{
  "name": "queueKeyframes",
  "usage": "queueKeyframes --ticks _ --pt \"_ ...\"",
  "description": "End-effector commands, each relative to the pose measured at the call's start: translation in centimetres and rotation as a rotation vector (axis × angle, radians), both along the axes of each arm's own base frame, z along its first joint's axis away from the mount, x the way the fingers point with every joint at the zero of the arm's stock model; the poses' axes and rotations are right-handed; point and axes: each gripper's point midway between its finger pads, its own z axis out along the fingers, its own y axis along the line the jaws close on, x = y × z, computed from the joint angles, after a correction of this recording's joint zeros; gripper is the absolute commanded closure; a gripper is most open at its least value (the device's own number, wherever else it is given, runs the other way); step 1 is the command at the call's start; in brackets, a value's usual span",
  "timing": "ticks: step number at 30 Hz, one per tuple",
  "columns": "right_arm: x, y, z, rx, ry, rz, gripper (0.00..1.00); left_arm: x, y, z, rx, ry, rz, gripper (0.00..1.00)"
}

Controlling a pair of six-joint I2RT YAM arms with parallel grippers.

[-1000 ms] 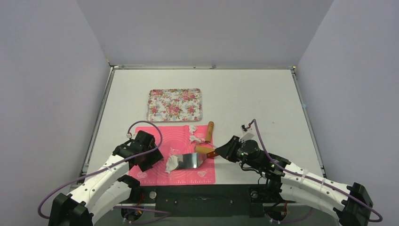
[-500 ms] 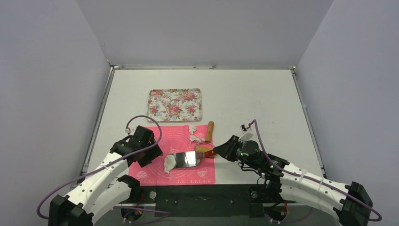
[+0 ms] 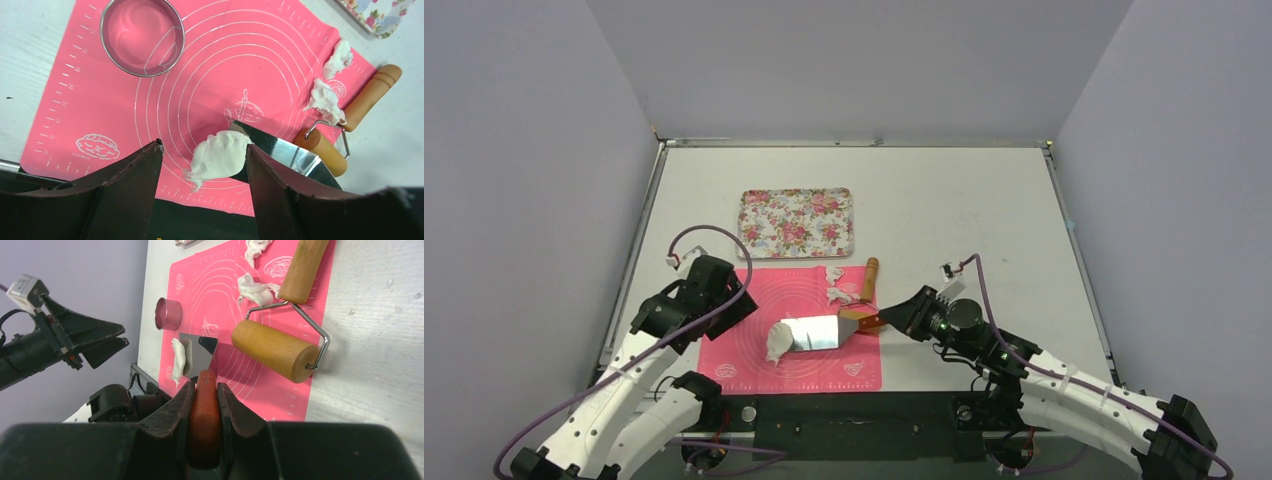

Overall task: Roll out the dumpling wrappers from the dough
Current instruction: Scoop the dumpling wrapper from the work surface, then place the dumpling wrapper on the plate.

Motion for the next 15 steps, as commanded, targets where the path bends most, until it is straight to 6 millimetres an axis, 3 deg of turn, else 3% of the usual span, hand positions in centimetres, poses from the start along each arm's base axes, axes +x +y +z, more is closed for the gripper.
queueKeyframes --ticks 1,10,12,13,14,15 --pt "2.2 0.6 7.1 0.147 -0.134 -0.029 1.00 -0.2 2.0 2.9 0.041 -0.077 0.059 0.40" --pt "8.8 -2.1 11.4 0.081 -0.210 -0.153 1.00 -1.0 3.7 4.5 0.037 -0.154 0.142 0.41" --pt "10.8 -2.7 11.8 0.045 -0.216 -0.204 1.00 -1.2 3.7 4.4 0.030 -0.156 0.151 0.40" --pt "11.8 -2.7 10.8 0.005 -0.191 -0.224 1.00 -1.2 3.6 4.3 0.022 -0.156 0.155 0.40" --pt "12.8 -2.9 11.7 -0.024 -0.208 -0.247 1.00 -1.3 3.6 4.1 0.018 -0.154 0.155 0.40" --pt "13.7 -2.6 10.3 -0.068 -0.176 -0.252 1.00 -1.3 3.4 4.1 0.008 -0.154 0.156 0.40"
